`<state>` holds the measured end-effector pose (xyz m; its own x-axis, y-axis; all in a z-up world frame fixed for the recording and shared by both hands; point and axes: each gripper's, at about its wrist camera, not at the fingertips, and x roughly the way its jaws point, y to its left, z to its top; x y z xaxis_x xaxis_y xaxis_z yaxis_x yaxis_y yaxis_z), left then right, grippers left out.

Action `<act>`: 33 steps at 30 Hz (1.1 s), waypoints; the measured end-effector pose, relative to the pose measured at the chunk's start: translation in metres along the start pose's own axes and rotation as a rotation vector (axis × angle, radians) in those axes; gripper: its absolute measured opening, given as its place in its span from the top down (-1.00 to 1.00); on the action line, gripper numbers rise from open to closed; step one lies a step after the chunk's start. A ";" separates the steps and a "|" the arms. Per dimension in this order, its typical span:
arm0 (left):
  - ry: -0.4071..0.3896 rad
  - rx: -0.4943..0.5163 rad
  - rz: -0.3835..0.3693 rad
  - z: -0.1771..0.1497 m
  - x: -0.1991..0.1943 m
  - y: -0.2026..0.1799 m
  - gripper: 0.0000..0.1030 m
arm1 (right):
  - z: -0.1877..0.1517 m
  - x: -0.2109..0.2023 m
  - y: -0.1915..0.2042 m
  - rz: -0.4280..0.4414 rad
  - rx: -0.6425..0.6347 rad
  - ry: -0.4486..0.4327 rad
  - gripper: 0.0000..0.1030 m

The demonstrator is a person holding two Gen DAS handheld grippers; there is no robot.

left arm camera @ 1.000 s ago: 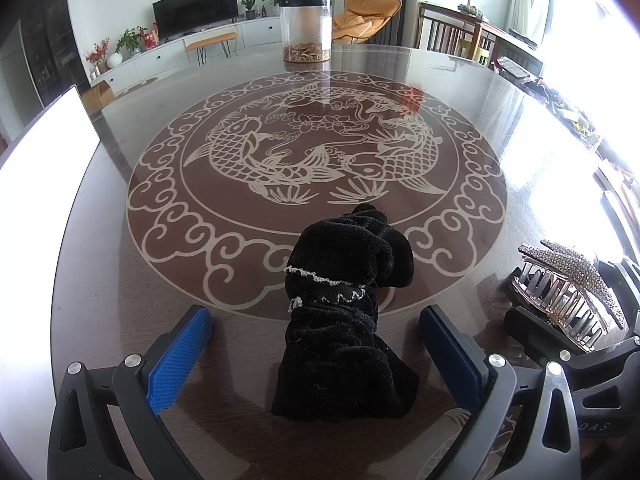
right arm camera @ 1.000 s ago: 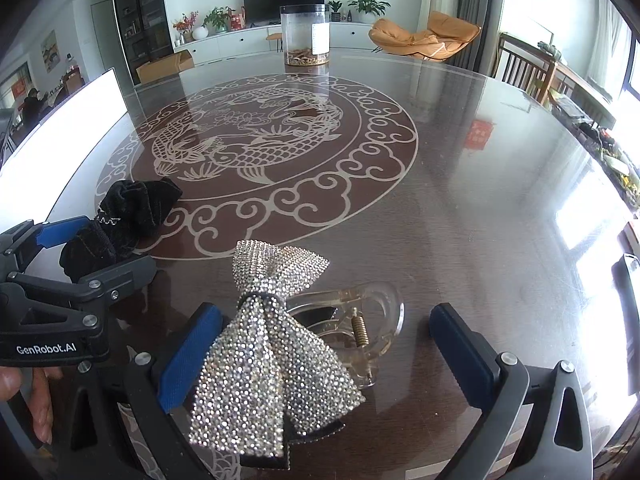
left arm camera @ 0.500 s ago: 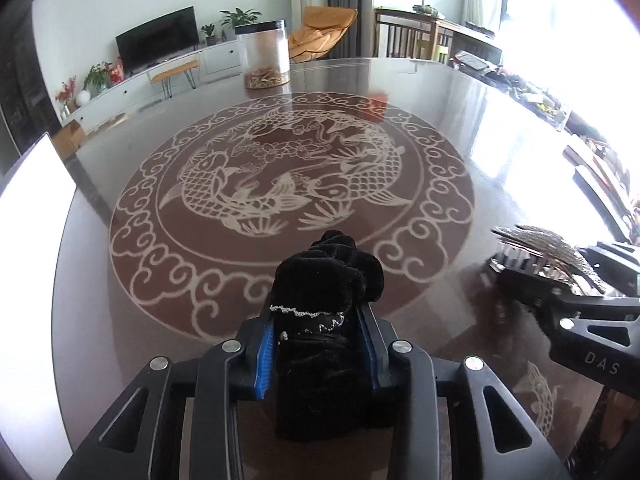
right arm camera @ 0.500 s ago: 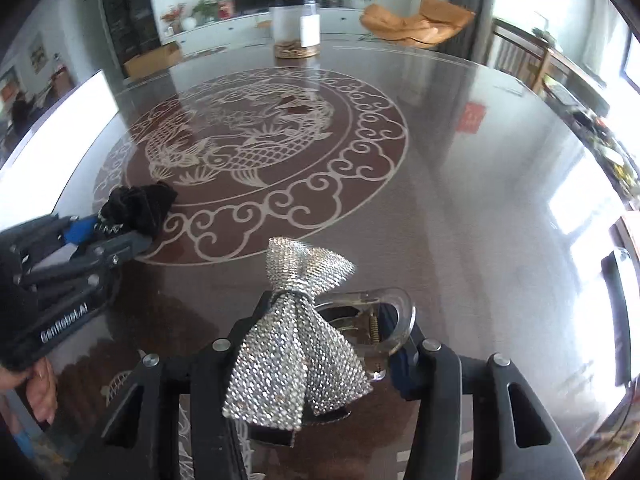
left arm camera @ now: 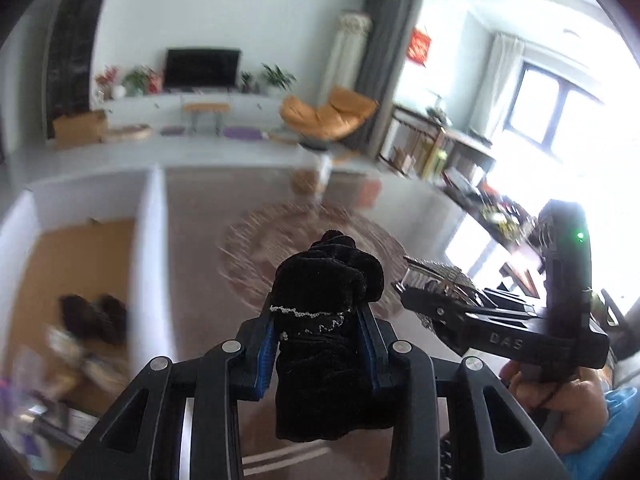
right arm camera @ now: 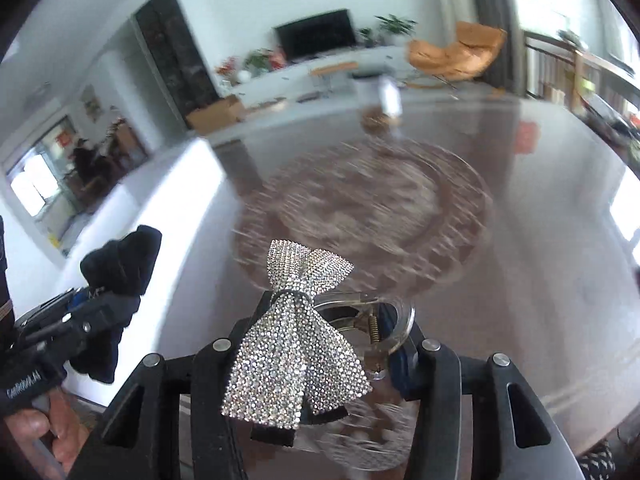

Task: Organize objects
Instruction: 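Carry pouch and clip into the bin and open both tools, then withdraw both empty tools above the bin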

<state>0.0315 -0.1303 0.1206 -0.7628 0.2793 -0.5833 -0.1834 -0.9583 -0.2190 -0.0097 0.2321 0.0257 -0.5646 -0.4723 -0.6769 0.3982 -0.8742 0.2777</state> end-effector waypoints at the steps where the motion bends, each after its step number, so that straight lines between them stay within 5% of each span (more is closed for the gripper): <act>1: -0.011 -0.005 0.039 0.006 -0.011 0.015 0.33 | 0.008 0.000 0.018 0.041 -0.023 -0.003 0.04; 7: 0.072 -0.111 0.338 0.011 -0.034 0.137 0.33 | 0.041 0.030 0.160 0.322 -0.206 0.096 0.04; 13: 0.247 -0.230 0.506 -0.021 -0.024 0.206 0.21 | 0.017 0.094 0.257 0.363 -0.390 0.314 0.02; 17: 0.275 -0.267 0.505 -0.033 -0.022 0.219 -0.66 | 0.007 0.133 0.270 0.326 -0.393 0.457 -0.23; 19: 0.250 -0.259 0.506 -0.032 -0.024 0.213 -0.80 | 0.012 0.132 0.268 0.318 -0.367 0.459 -0.27; 25: 0.185 -0.265 0.658 -0.019 -0.047 0.188 -0.82 | 0.039 0.105 0.261 0.274 -0.381 0.366 -0.66; 31: 0.241 -0.397 0.793 -0.030 -0.063 0.185 -0.82 | 0.039 0.091 0.264 0.232 -0.448 0.367 -0.74; 33: 0.258 -0.425 0.760 -0.035 -0.063 0.187 -0.82 | 0.036 0.091 0.264 0.206 -0.473 0.377 -0.74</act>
<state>0.0673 -0.3247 0.0896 -0.4130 -0.3655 -0.8342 0.5957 -0.8012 0.0561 0.0179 -0.0463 0.0623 -0.1839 -0.4781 -0.8589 0.7962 -0.5848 0.1550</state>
